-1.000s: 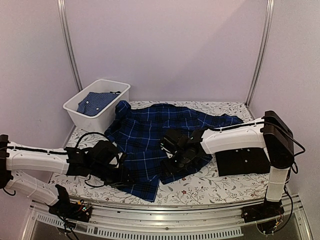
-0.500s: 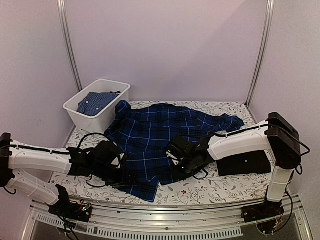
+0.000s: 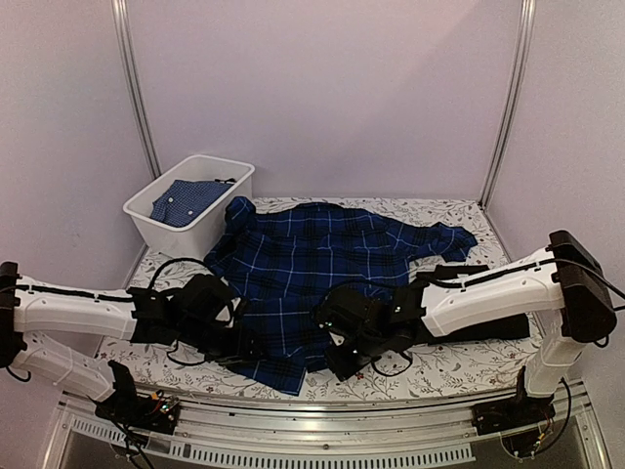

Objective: Fold and stack the long sleeve shirts
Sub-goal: Flatten out the crumpled shirt at the center of the board.

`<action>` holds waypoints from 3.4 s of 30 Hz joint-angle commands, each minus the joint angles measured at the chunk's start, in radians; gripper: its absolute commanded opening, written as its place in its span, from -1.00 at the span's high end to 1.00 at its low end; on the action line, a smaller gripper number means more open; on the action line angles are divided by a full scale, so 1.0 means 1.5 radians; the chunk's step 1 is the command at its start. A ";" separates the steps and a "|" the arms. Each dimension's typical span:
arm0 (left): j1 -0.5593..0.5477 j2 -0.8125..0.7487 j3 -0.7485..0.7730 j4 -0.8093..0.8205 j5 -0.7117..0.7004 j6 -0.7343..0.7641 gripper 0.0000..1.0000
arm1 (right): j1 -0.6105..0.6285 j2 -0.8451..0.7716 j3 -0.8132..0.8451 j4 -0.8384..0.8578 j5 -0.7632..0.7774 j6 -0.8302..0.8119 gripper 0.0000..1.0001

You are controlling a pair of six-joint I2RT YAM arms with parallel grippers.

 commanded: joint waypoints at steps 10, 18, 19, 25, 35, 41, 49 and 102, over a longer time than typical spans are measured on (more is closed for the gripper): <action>0.031 -0.160 0.044 -0.214 -0.223 -0.066 0.20 | 0.036 -0.123 -0.001 -0.076 0.102 0.179 -0.23; 0.071 -0.205 0.016 -0.233 -0.209 -0.074 0.00 | -0.078 -0.218 -0.062 -0.157 0.150 0.240 -0.32; 0.079 -0.204 0.006 -0.220 -0.193 -0.068 -0.04 | -0.090 -0.229 -0.065 -0.157 0.155 0.236 -0.34; 0.132 -0.201 -0.052 -0.127 -0.104 -0.040 -0.08 | -0.128 -0.209 -0.017 -0.150 0.162 0.178 -0.45; 0.167 -0.151 -0.060 -0.064 -0.042 0.016 0.04 | -0.126 -0.114 0.053 -0.156 0.147 0.169 -0.49; 0.169 -0.098 -0.032 -0.096 -0.032 0.044 0.29 | -0.122 -0.042 0.096 -0.196 0.162 0.176 -0.44; 0.176 -0.110 0.101 -0.279 -0.013 0.103 1.00 | -0.122 -0.060 0.065 -0.248 0.166 0.199 0.52; 0.275 0.526 0.543 0.043 0.181 0.213 0.37 | -0.077 -0.400 -0.366 -0.017 -0.172 0.370 0.97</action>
